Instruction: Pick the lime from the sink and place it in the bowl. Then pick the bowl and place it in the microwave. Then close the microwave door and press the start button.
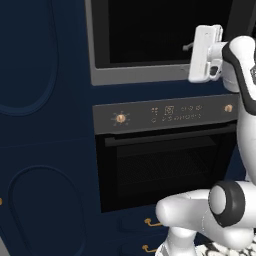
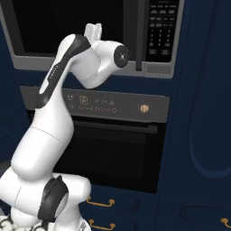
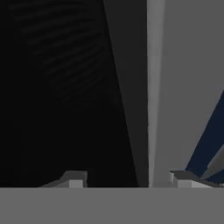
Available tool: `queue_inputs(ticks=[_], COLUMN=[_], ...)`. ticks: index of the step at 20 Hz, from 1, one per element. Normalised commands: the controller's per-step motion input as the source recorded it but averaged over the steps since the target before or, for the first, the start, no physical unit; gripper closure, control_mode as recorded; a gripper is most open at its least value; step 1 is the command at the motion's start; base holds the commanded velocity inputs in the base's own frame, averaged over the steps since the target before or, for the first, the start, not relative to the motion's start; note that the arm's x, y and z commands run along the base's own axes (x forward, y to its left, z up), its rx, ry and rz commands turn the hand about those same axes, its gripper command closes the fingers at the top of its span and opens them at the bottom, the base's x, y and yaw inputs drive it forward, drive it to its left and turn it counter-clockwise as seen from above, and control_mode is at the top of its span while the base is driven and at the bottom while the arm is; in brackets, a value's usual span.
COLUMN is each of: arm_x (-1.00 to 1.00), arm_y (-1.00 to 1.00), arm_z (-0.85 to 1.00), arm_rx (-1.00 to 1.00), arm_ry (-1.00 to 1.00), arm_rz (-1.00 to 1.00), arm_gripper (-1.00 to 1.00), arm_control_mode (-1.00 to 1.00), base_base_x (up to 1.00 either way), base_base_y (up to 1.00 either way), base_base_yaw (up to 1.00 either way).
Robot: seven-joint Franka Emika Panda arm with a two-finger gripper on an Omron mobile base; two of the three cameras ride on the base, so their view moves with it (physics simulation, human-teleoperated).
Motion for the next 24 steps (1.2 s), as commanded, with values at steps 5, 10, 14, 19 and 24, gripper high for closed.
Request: queue_inputs(ticks=[5,10,14,19,24], arm_x=[-0.33,-1.00,-0.91,-0.39,0.03], arm_y=[-0.03,-0.52,-0.91,-1.00,-0.92], arm_z=[0.00,0.01,0.00,0.00,0.00], arm_rx=[0.00,0.06,0.13,0.10,0.06], arm_ry=[-0.04,-0.05,0.00,0.00,0.01], arm_rz=[0.11,0.00,0.00,0.00,0.00], arm_gripper=[-1.00,-1.00,-1.00,-1.00,-1.00], arm_control_mode=[-1.00,-1.00,-1.00,-1.00,-1.00], base_base_x=[0.00,0.00,0.00,0.00,0.00], base_base_y=[0.00,0.00,0.00,0.00,0.00], base_base_yaw=[0.00,0.00,0.00,0.00,0.00])
